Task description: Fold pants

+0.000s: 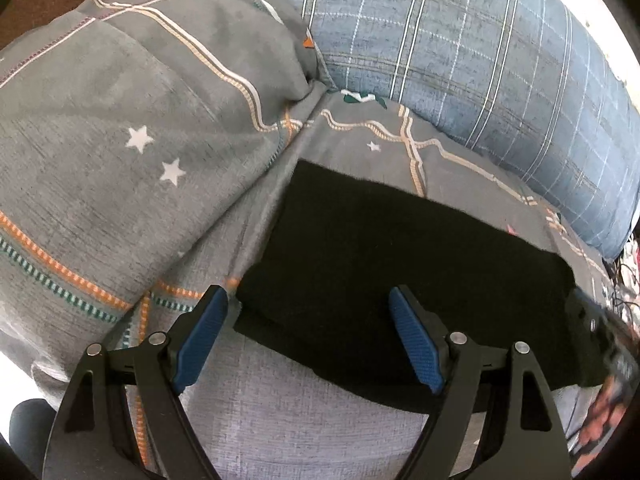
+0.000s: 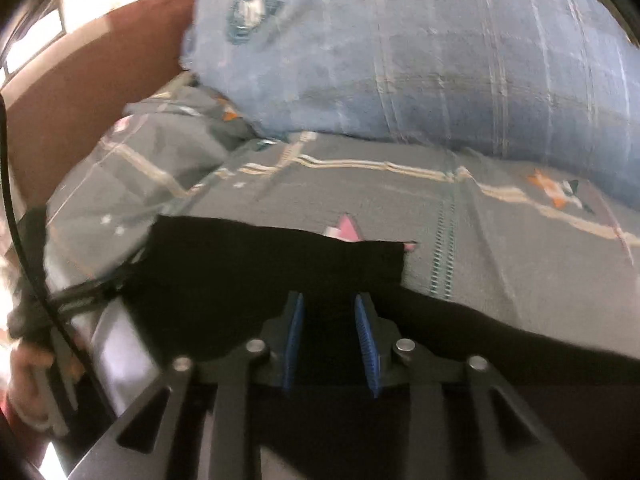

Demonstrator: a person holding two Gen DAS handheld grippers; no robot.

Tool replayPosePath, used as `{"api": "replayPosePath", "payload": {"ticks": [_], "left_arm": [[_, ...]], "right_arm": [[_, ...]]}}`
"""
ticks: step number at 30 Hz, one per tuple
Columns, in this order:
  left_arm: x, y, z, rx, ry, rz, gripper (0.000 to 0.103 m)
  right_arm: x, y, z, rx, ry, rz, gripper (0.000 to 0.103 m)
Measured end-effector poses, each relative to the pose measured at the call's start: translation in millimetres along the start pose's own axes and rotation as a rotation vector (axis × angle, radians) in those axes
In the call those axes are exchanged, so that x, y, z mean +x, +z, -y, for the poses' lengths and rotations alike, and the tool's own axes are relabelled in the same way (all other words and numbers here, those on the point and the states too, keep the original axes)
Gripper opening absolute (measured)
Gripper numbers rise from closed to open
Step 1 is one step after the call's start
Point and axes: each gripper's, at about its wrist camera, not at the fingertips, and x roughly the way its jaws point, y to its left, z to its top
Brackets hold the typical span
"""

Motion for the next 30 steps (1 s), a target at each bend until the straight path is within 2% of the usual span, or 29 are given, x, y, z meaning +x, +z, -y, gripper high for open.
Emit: {"api": "replayPosePath", "payload": {"ticks": [6,10,12,19,23,30], "left_arm": [[0.1,7.3,0.1,0.003,-0.004,0.015,0.083],[8.6,4.1,1.8,0.015,0.0,-0.012,0.083],[12.4,-0.2,3.6,0.028,0.01,-0.025,0.083],[-2.7,0.7,7.9,0.043,0.026,0.01,0.083],[-19.3,5.6,16.4,0.057,0.024,0.051,0.083],[-38.3,7.7,37.7,0.107,0.022,0.1,0.083]], "right_arm": [[9.8,-9.1,-52.0,-0.092,0.171,-0.02,0.031],[36.1,-22.3,-73.6,-0.101,0.205,-0.1,0.033],[35.8,-31.9,-80.1,-0.105,0.227,-0.096,0.034],[14.4,-30.8,-73.4,-0.089,0.208,-0.063,0.034],[-6.1,-30.0,-58.0,-0.055,0.167,-0.013,0.049],[-30.5,-33.5,-25.3,0.023,0.126,0.026,0.049]]}}
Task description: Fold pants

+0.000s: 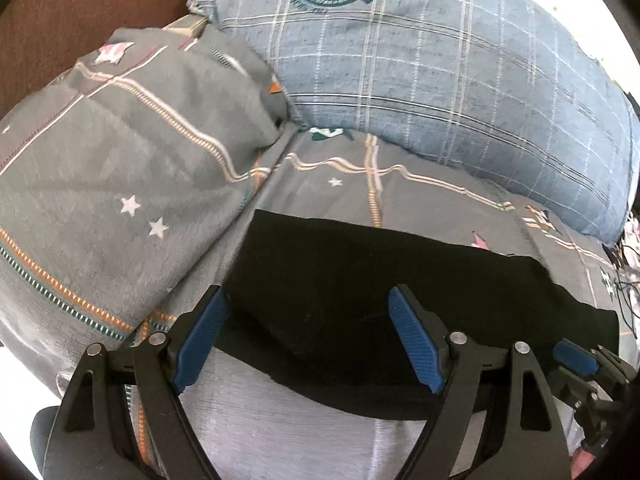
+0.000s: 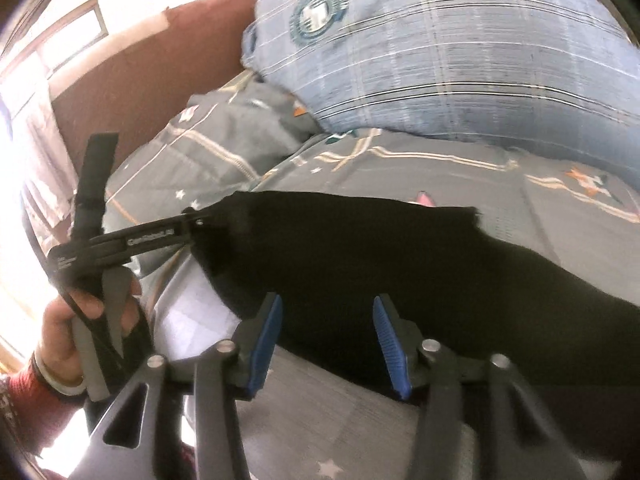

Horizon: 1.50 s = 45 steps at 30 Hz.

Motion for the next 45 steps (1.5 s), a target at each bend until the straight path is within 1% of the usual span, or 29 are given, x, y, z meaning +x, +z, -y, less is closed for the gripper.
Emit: {"api": "replayPosePath", "payload": {"ticks": [2,5,9,12,22,27,29,32,35,37,40,45], "left_arm": [[-5.3,1.6,4.9,0.011,-0.011,0.008,0.083],[-11.9,3.3,12.3,0.029,-0.018,0.021,0.083],[-13.6,4.8,22.0,0.035,-0.039,0.017,0.083],[-13.3,3.1,33.9,0.047,-0.058,0.016,0.083],[-2.5,-5.0,79.6,0.112,-0.108,-0.017,0.083],[1.8,-8.1,99.5,0.139,-0.146,-0.029,0.083],[3.2,-10.1,106.8,0.15,-0.163,-0.035,0.083],[8.2,-12.1,116.5,0.162,-0.204,-0.065,0.083],[11.2,-12.7,128.3,0.161,-0.291,-0.094,0.083],[13.7,-12.7,138.6,0.173,-0.323,-0.107,0.083],[18.9,-13.4,161.8,0.218,-0.354,-0.133,0.083],[21.8,-19.3,210.9,0.331,-0.405,-0.162,0.083]], "right_arm": [[-4.8,-1.2,6.6,0.021,-0.013,0.009,0.049],[-11.0,-3.7,12.7,0.037,-0.007,0.018,0.05],[-19.9,-5.9,14.1,0.027,-0.036,0.044,0.05],[-31.5,-9.5,21.0,0.049,-0.039,0.067,0.05],[-53.2,-17.8,42.2,0.087,-0.112,0.09,0.059],[-58.7,-23.7,50.3,0.111,-0.15,0.091,0.06],[-61.2,-26.4,53.0,0.113,-0.167,0.092,0.063],[-67.0,-31.6,59.1,0.107,-0.234,0.093,0.064],[-78.6,-39.5,71.7,0.132,-0.26,0.103,0.064],[-88.5,-48.5,85.9,0.169,-0.282,0.1,0.065],[-106.4,-64.1,109.8,0.225,-0.341,0.105,0.065],[-140.9,-86.9,153.7,0.332,-0.443,0.132,0.065]]}}
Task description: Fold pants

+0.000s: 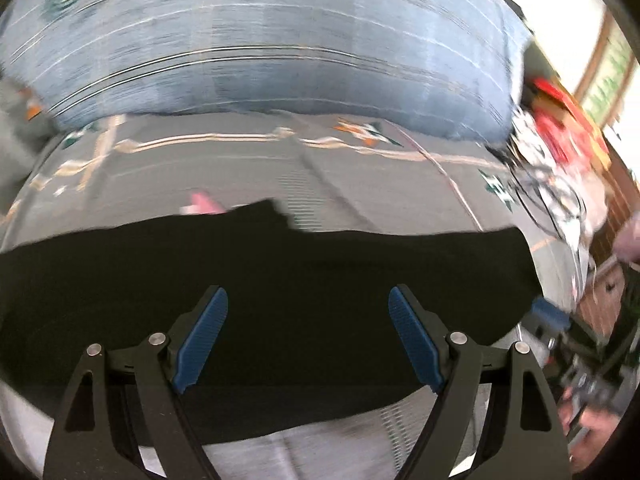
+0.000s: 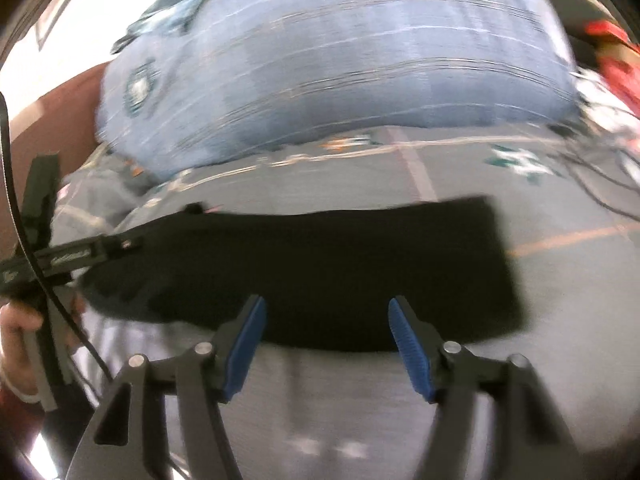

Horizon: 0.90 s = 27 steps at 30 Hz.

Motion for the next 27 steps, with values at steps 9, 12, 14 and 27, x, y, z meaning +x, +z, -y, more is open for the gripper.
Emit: {"api": "replayPosePath", "payload": {"ticks": [9,12,14,27], "left_arm": [[40.8,18.6,73.0,0.182,-0.058,-0.032,0.083],[54.2,33.7,96.4,0.244,-0.141,-0.064,0.083],[67.2,46.7,114.2,0.289,-0.21,-0.102,0.083],[134.9,61.7,214.7,0.647,-0.319,-0.237,0.083]], "right_arm": [[-6.5,25.1,71.0,0.121,-0.175,0.045,0.065],[-7.0,21.8,85.8,0.185,-0.093,0.036,0.065],[-5.4,13.7,90.3,0.225,-0.057,0.018,0.065],[7.6,-17.8,94.4,0.276,0.122,0.058,0.067]]}}
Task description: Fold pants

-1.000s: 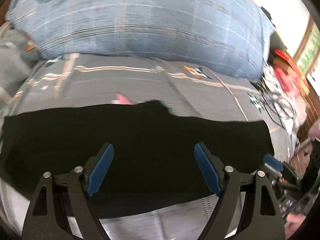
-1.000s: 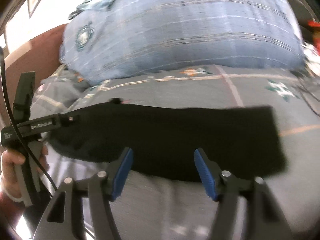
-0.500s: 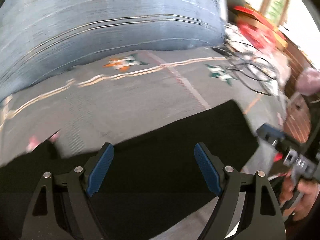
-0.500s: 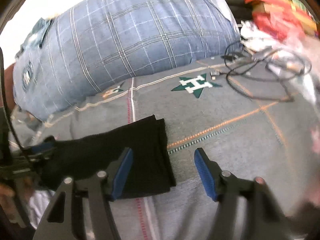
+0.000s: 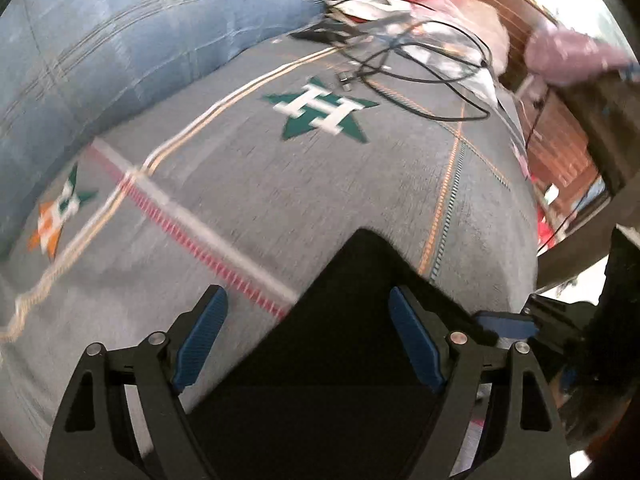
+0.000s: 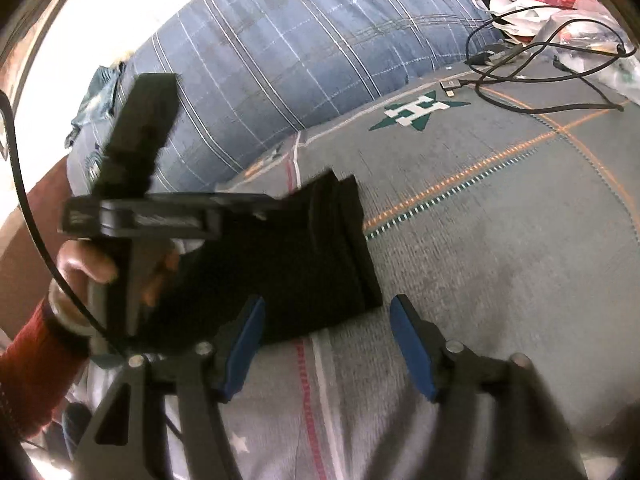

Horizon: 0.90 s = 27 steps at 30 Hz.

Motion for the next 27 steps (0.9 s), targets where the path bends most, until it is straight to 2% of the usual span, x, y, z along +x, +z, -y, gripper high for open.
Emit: {"api": "replayPosePath", "payload": {"ticks": [4,6,8,9,10,11,12,14,15,16,19,22,27], "left_arm": [[2.5,5.3,3.8,0.031,-0.073,0.016,0.083],[3.9,4.7,7.5,0.058,-0.079,0.034,0.083],[6.4,4.5,16.2,0.116,-0.077,0.041,0.072],[5.4,4.6,19.6,0.135,-0.088,0.043,0.056],[5.3,5.8,22.8,0.148,-0.113,0.044,0.039],[5.4,6.4,25.4,0.155,-0.122,0.044,0.036],[6.6,6.3,26.6,0.158,-0.12,0.046,0.03],[6.8,7.2,21.1,0.125,-0.145,0.06,0.023],[5.1,7.9,15.7,0.097,-0.16,0.063,0.014],[1.6,8.1,8.7,0.061,-0.18,0.064,0.011],[-16.8,4.1,4.5,0.039,-0.195,0.108,0.011],[-54.5,-1.3,3.6,0.044,-0.173,0.177,0.011],[-122.1,-17.2,-22.6,-0.029,-0.165,0.263,0.011]], "right_arm": [[4.4,0.1,1.1,0.009,0.023,0.035,0.066],[5.5,-1.0,-0.5,0.006,0.018,0.049,0.066],[7.8,-2.5,-4.4,-0.006,0.006,0.061,0.061],[10.0,-2.1,-6.4,-0.018,-0.001,0.061,0.056],[14.0,-1.9,-9.3,-0.032,-0.006,0.051,0.039],[18.1,-0.5,-7.9,-0.029,0.006,0.038,0.016],[24.7,0.6,-6.1,-0.003,0.043,0.005,0.013],[24.1,3.9,-5.7,0.004,0.047,0.013,0.011],[22.0,5.3,-8.1,-0.005,0.044,0.021,0.011],[20.1,5.2,-11.0,-0.01,0.046,0.029,0.011],[10.0,8.5,-25.2,-0.048,0.045,0.053,0.011],[-4.6,14.5,-46.6,-0.1,0.069,0.08,0.01],[-24.8,28.9,-101.8,-0.207,0.155,0.115,0.011]]}}
